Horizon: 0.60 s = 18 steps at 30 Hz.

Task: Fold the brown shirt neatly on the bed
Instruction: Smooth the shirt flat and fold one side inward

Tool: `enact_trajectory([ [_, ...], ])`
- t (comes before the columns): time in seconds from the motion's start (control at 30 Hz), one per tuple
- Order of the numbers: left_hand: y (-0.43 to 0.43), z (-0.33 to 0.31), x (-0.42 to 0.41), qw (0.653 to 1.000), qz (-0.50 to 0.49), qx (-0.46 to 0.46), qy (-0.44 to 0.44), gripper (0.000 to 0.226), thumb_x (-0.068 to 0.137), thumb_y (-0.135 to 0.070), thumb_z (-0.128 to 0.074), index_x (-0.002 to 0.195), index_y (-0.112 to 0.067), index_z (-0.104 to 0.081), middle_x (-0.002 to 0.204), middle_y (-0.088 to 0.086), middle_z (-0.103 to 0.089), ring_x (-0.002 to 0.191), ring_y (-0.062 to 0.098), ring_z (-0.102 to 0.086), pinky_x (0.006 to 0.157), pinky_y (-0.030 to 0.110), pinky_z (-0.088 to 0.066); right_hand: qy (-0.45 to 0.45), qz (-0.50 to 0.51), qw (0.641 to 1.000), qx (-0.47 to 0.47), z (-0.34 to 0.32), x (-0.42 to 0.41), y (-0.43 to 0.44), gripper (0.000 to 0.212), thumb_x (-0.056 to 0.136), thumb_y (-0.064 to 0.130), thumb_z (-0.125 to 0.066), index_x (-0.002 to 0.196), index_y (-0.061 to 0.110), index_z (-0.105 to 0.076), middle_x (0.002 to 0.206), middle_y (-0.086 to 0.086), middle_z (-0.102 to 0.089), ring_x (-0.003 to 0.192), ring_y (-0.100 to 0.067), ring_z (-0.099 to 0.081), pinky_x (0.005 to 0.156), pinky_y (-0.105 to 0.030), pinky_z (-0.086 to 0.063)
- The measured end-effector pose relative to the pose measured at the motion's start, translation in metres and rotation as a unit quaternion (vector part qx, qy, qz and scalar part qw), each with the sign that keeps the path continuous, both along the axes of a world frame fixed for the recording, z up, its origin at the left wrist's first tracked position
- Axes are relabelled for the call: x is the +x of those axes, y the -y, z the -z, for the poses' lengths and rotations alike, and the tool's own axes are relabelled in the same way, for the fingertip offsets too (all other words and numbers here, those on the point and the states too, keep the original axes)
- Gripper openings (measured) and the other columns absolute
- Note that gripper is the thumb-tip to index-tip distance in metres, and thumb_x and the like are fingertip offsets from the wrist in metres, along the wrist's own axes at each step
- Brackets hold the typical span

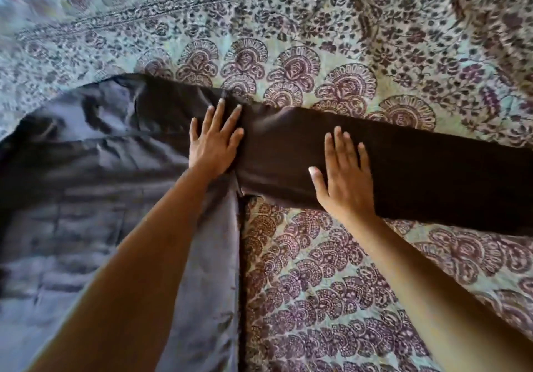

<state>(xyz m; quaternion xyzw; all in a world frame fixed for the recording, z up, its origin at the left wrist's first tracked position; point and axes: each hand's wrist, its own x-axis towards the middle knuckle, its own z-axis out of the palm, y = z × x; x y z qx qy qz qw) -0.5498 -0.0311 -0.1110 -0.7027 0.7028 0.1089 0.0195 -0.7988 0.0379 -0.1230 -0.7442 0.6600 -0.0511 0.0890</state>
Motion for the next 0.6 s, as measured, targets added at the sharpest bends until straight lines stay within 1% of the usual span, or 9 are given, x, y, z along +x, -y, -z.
enact_trajectory([
  [0.13, 0.012, 0.006, 0.002, 1.000, -0.011, -0.009, 0.002, 0.050, 0.097, -0.049, -0.027, 0.145, -0.043, -0.014, 0.158, -0.005, -0.004, 0.145, 0.019, -0.004, 0.115, 0.048, -0.001, -0.025, 0.032, 0.999, 0.000, 0.000, 0.006, 0.001, 0.070, 0.091, 0.049, -0.024, 0.143, 0.003, -0.027, 0.151, -0.021, -0.022, 0.139, -0.034, -0.023, 0.113, -0.049, -0.011],
  [0.23, 0.011, 0.001, 0.001, 1.000, -0.009, -0.004, -0.013, 0.050, 0.097, -0.049, -0.025, 0.146, -0.042, -0.014, 0.158, -0.006, -0.003, 0.146, 0.018, -0.002, 0.115, 0.049, 0.002, -0.005, 0.081, 0.997, 0.004, -0.014, 0.022, 0.003, 0.071, 0.090, 0.048, -0.019, 0.144, 0.002, -0.022, 0.152, -0.023, -0.017, 0.141, -0.035, -0.016, 0.114, -0.047, -0.006],
  [0.27, 0.011, -0.002, 0.001, 0.999, -0.020, -0.017, -0.026, 0.049, 0.098, -0.046, -0.025, 0.146, -0.040, -0.016, 0.158, -0.005, -0.005, 0.146, 0.017, -0.002, 0.115, 0.048, 0.003, 0.012, 0.075, 0.997, -0.008, -0.020, 0.034, 0.006, 0.069, 0.091, 0.045, -0.019, 0.145, 0.002, -0.021, 0.152, -0.021, -0.016, 0.142, -0.033, -0.015, 0.114, -0.044, -0.005],
  [0.33, 0.006, -0.004, 0.002, 0.993, -0.081, -0.057, -0.059, 0.047, 0.100, -0.039, -0.026, 0.146, -0.036, -0.020, 0.158, -0.004, -0.010, 0.145, 0.016, -0.004, 0.116, 0.046, 0.003, 0.052, 0.028, 0.998, -0.034, -0.026, 0.064, 0.018, 0.064, 0.092, 0.038, -0.022, 0.145, 0.002, -0.022, 0.153, -0.017, -0.018, 0.143, -0.028, -0.015, 0.115, -0.039, -0.005],
  [0.4, -0.005, 0.000, 0.004, 0.987, -0.132, -0.063, -0.066, 0.047, 0.100, -0.036, -0.025, 0.147, -0.034, -0.020, 0.158, -0.003, -0.011, 0.145, 0.016, -0.004, 0.115, 0.044, 0.002, 0.075, -0.014, 0.996, -0.035, -0.023, 0.092, 0.031, 0.062, 0.091, 0.035, -0.024, 0.144, 0.004, -0.025, 0.153, -0.015, -0.021, 0.142, -0.025, -0.018, 0.114, -0.038, -0.008],
  [0.5, -0.018, 0.013, 0.013, 0.992, -0.113, -0.050, -0.025, 0.053, 0.095, -0.040, -0.021, 0.147, -0.034, -0.016, 0.158, -0.002, -0.010, 0.145, 0.017, -0.007, 0.116, 0.046, -0.002, 0.057, -0.050, 0.997, -0.002, -0.007, 0.110, 0.044, 0.064, 0.089, 0.039, -0.023, 0.143, 0.006, -0.029, 0.152, -0.012, -0.025, 0.141, -0.023, -0.024, 0.114, -0.039, -0.013],
  [0.6, -0.018, 0.019, 0.018, 0.993, -0.103, -0.063, -0.016, 0.052, 0.096, -0.040, -0.023, 0.147, -0.035, -0.015, 0.158, -0.003, -0.011, 0.145, 0.018, -0.008, 0.116, 0.045, -0.002, 0.014, -0.054, 0.998, 0.003, 0.004, 0.091, 0.046, 0.067, 0.090, 0.048, -0.024, 0.145, 0.009, -0.027, 0.152, -0.011, -0.024, 0.141, -0.023, -0.023, 0.114, -0.040, -0.012],
])
